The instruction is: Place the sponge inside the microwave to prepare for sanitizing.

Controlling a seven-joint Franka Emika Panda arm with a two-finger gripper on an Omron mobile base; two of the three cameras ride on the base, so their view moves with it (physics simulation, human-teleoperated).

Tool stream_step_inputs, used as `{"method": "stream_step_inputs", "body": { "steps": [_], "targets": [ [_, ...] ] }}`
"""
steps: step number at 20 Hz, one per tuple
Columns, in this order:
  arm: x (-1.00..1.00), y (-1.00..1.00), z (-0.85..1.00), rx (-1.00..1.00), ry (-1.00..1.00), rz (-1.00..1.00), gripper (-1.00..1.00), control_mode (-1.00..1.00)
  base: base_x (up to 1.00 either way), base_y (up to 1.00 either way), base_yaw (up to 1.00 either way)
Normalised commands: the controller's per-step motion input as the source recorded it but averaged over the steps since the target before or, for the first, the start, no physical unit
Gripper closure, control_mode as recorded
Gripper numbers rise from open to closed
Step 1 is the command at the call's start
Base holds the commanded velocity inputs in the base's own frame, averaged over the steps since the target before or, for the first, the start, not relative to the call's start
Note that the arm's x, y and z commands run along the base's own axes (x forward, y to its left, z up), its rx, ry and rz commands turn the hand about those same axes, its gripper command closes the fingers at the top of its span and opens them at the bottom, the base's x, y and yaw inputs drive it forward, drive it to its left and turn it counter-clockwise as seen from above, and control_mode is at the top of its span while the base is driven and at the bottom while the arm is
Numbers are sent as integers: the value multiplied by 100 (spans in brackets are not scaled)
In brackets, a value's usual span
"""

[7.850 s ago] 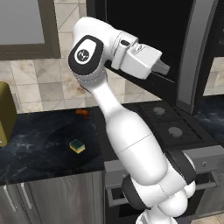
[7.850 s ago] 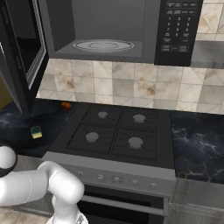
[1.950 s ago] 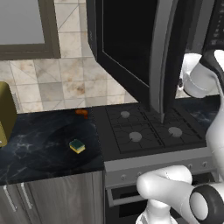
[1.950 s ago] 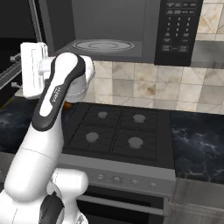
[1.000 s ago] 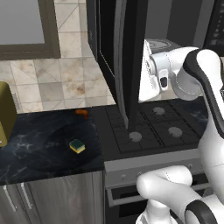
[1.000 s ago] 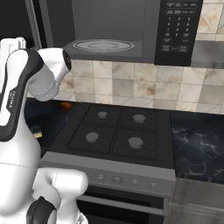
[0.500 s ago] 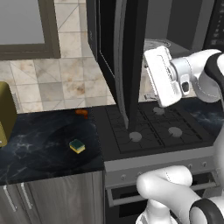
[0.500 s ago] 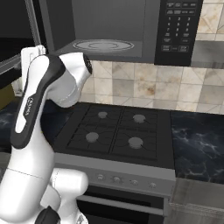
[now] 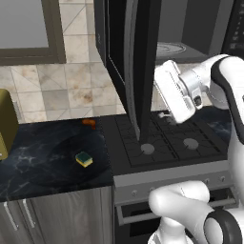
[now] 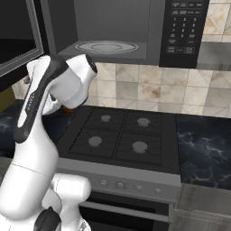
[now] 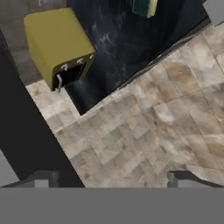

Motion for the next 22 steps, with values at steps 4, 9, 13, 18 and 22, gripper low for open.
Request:
{"method": "stream_step_inputs", "body": {
  "steps": [4, 9, 13, 18, 22],
  "targets": [
    [64, -62, -65, -37, -29, 36, -100, -100, 0, 0, 0],
    [22, -93, -74, -20, -24, 44, -100, -100, 0, 0, 0],
    [-24, -3, -77, -42, -23, 45, -100, -100, 0, 0, 0],
    [-26, 7, -54, -52, -40, 39, -100, -100, 0, 0, 0],
    [-8, -29, -62, -21, -43, 33, -100, -100, 0, 0, 0]
  ]
}}
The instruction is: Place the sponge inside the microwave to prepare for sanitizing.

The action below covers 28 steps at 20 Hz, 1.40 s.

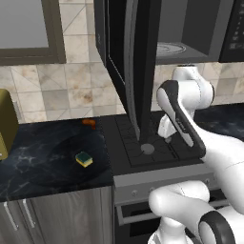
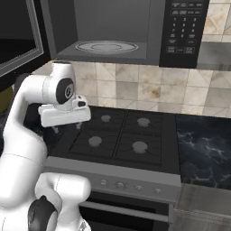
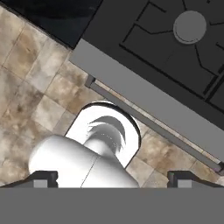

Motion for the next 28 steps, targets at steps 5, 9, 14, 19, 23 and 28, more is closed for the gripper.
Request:
{"method": "stream_step_inputs", "body": {
  "steps": [5, 9, 14, 19, 23, 28],
  "targets": [
    [13, -45, -59, -2, -21, 21, -100, -100, 0, 0, 0],
    [28, 7, -34, 0, -10, 1, -100, -100, 0, 0, 0],
    [38, 58, -27, 2, -19, -13, -100, -100, 0, 0, 0],
    [8, 61, -4, 19, -22, -6, -100, -100, 0, 0, 0],
    [3, 63, -8, 17, -20, 0, -100, -100, 0, 0, 0],
    [6, 59, 0, 5, -9, 4, -100, -100, 0, 0, 0]
  ]
}}
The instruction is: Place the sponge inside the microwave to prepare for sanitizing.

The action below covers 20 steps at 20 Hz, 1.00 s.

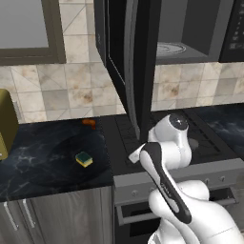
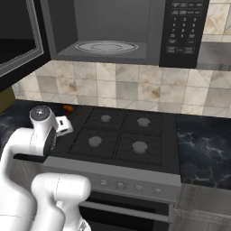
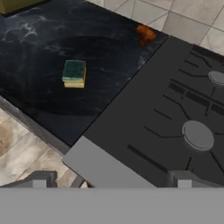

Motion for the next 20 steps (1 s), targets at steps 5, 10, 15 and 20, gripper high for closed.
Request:
{"method": "stream_step_inputs", "body": {
  "steps": [5, 10, 15, 20],
  "targets": [
    [25, 90, 6, -6, 0, 6, -100, -100, 0, 0, 0],
    [31, 42, 8, -1, 4, 0, -100, -100, 0, 0, 0],
    [20, 21, 1, 0, 0, 0, -100, -100, 0, 0, 0],
    [14, 34, 0, 0, 2, 0, -100, -100, 0, 0, 0]
  ]
}}
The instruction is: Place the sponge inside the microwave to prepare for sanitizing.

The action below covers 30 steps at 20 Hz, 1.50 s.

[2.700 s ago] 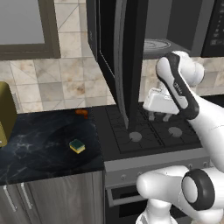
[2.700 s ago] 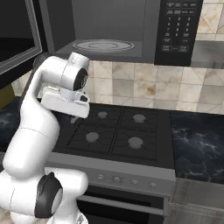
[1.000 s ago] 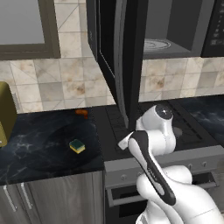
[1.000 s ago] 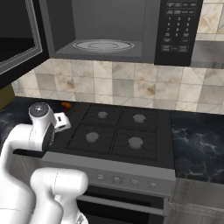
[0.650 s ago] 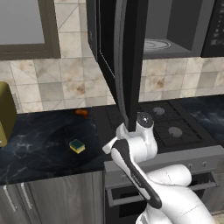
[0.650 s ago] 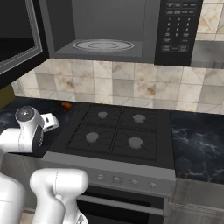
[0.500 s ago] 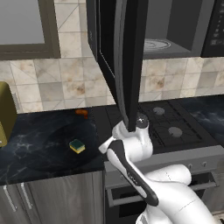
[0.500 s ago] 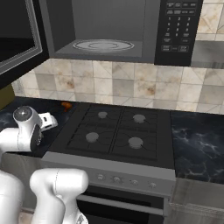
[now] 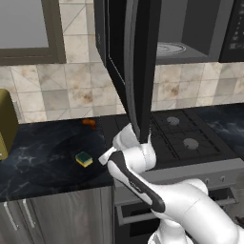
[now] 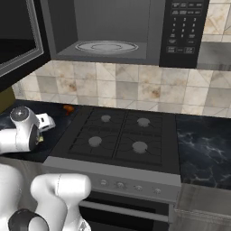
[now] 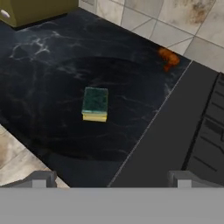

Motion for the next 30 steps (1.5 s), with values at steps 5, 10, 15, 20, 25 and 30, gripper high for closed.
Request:
{"method": "stream_step_inputs", "body": {
  "steps": [5, 10, 15, 20, 25, 30],
  "targets": [
    [9, 43, 0, 0, 1, 0, -100, -100, 0, 0, 0],
    [16, 15, 0, 0, 0, 0, -100, -100, 0, 0, 0],
    [38, 3, -4, 0, 0, 0, -100, -100, 0, 0, 0],
    [41, 26, -15, 0, 4, 0, -100, -100, 0, 0, 0],
    [23, 41, -21, 0, 8, -4, -100, -100, 0, 0, 0],
    [9, 13, -20, 0, 2, -2, -100, -100, 0, 0, 0]
  ]
}}
